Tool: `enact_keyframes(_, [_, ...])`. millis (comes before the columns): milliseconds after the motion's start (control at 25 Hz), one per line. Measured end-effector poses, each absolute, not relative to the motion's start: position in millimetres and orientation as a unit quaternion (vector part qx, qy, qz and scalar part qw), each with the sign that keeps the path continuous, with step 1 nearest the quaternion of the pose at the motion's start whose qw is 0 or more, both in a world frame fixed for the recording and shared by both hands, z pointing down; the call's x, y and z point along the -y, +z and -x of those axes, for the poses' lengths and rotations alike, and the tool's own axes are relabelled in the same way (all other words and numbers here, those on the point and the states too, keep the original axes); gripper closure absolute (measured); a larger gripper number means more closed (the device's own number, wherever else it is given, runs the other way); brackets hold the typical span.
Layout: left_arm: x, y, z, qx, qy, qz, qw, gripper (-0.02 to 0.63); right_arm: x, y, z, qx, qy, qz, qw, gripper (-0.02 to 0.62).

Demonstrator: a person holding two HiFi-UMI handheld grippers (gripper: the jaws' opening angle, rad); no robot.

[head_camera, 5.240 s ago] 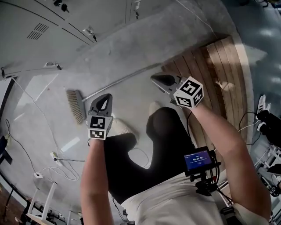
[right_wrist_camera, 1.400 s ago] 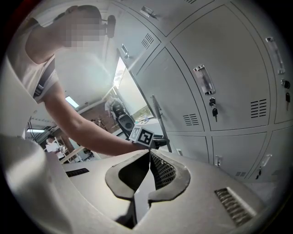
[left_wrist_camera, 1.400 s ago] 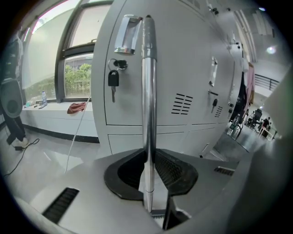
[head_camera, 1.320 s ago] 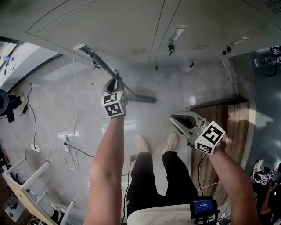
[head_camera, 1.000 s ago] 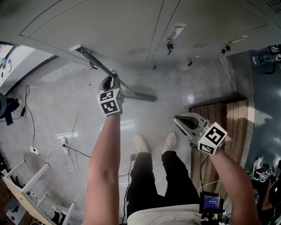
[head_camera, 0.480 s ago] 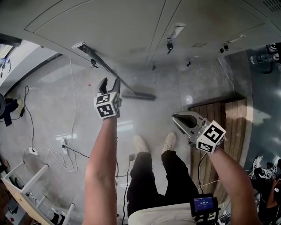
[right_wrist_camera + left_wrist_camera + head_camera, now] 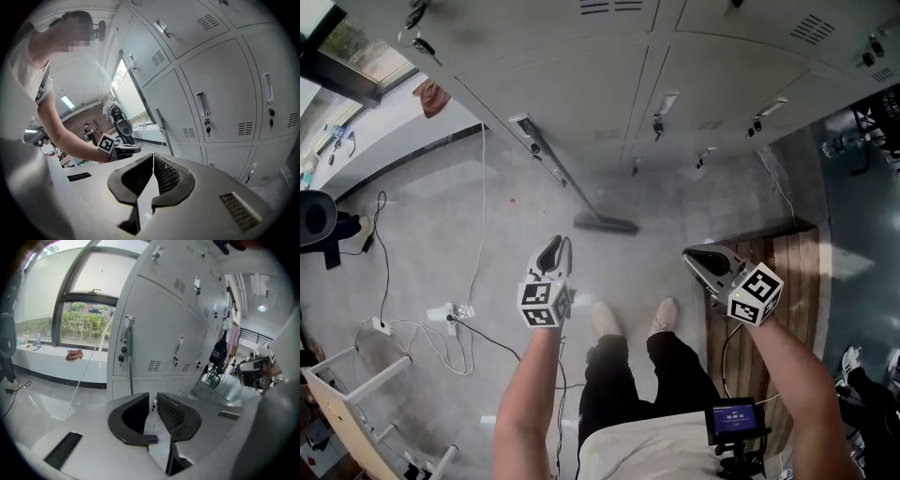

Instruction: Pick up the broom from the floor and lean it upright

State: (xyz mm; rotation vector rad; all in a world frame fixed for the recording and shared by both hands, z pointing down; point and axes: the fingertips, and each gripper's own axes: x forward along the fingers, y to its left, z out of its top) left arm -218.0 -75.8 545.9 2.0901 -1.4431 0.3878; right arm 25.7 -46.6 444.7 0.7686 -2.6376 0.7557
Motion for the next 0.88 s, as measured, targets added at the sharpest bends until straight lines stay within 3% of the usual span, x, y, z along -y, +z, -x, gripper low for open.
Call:
enact_keyframes(200, [7.2,471.4,205.1,0.494,0.135,-0.814,0.274,0.582,22.6,388.3,-56.6,0.914,0.252,-0.292,0.129,0.578])
enact_keyframes(520, [-64.8,352.1,183.9,0.482,0.085,-0.833,0.259,0.591,-23.7,315.3,-102.5,0.913,0.228,-0.322,0.108,0.578])
enact_keyframes(880, [-120.5,289.3,159.6,0.493,0.103,-0.833,0.230,0.591,-71.0,251.0,-131.3,0.920,0.223,-0.319,0.054,0.580])
